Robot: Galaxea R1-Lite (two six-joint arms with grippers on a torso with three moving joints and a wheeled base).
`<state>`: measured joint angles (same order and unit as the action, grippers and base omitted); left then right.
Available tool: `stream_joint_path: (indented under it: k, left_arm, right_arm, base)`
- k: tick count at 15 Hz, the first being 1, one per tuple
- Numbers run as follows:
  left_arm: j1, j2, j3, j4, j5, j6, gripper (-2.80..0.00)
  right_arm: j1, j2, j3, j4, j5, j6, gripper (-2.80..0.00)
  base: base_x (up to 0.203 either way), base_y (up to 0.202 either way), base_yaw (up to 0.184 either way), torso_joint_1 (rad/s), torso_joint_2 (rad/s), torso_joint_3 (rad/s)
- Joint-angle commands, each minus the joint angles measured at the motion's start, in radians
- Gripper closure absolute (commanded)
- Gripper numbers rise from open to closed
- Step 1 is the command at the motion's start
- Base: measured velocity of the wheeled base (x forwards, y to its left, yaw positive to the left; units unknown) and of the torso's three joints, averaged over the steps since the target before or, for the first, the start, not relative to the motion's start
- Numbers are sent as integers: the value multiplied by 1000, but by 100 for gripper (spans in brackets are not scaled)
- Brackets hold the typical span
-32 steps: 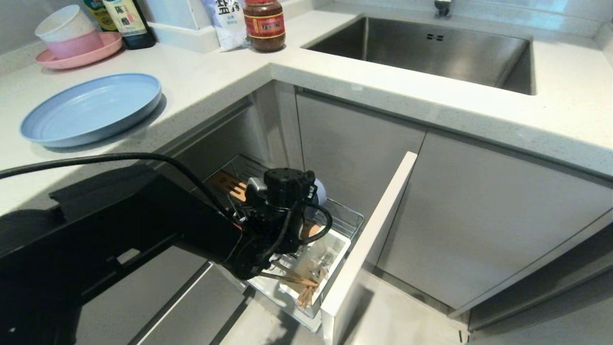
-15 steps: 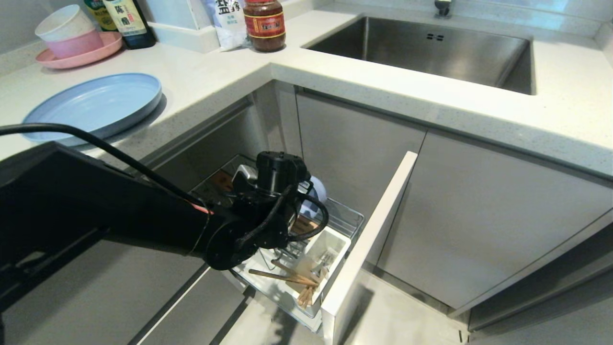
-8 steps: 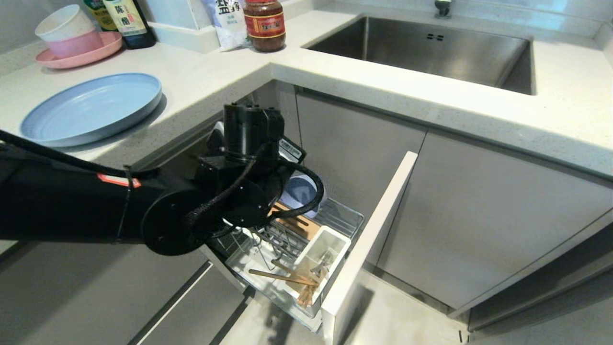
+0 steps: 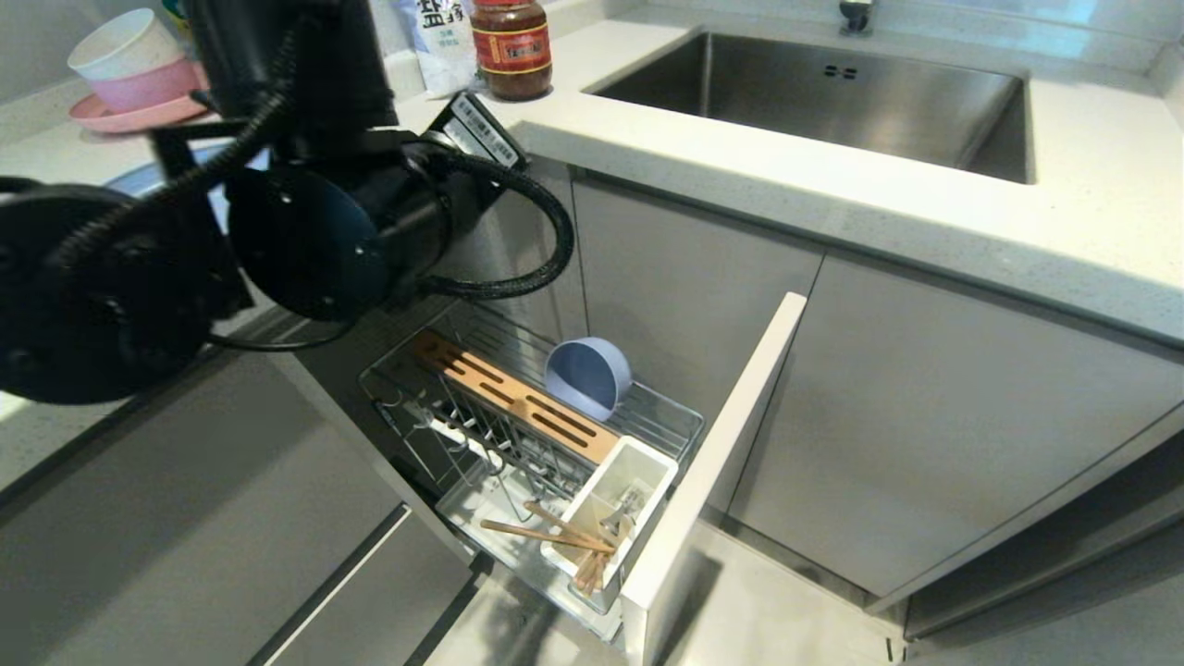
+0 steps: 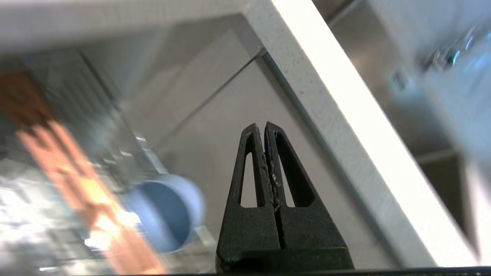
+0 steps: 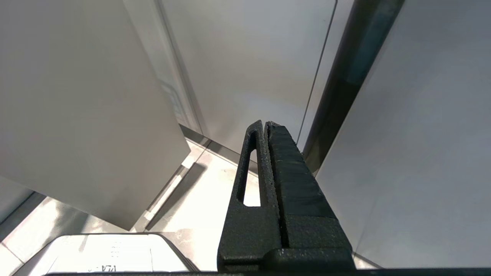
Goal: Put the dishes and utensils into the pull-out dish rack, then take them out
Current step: Pick up the plate and place it in the cupboard
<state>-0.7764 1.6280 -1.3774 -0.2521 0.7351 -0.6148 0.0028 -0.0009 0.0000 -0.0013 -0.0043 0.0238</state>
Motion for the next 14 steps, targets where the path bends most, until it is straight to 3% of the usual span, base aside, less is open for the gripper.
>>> stream_joint_path:
  k: [1, 5, 8, 12, 13, 14]
  left_arm:
    - [7, -115, -46, 186, 2, 73, 0]
    - [107, -241, -131, 610, -2, 197, 0]
    - [220, -267, -162, 658, -3, 328, 0]
    - [276, -223, -219, 660, -5, 373, 0]
    - [280, -214, -228, 660, -5, 374, -280]
    - [282, -204, -243, 660, -5, 374, -280]
  right_arm:
    - [0, -4, 2, 0, 0, 1, 0]
    - [0, -4, 2, 0, 0, -1, 0]
    - [0, -4, 2, 0, 0, 0, 0]
    - [0, -4, 2, 0, 0, 0, 0]
    - [0, -4, 2, 0, 0, -1, 0]
    - [0, -4, 2, 0, 0, 0, 0]
  base:
    - [0, 0, 0, 0, 0, 0]
    - [0, 0, 0, 0, 0, 0]
    - [0, 0, 0, 0, 0, 0]
    - [0, 0, 0, 0, 0, 0]
    - [0, 0, 0, 0, 0, 0]
    - [0, 0, 0, 0, 0, 0]
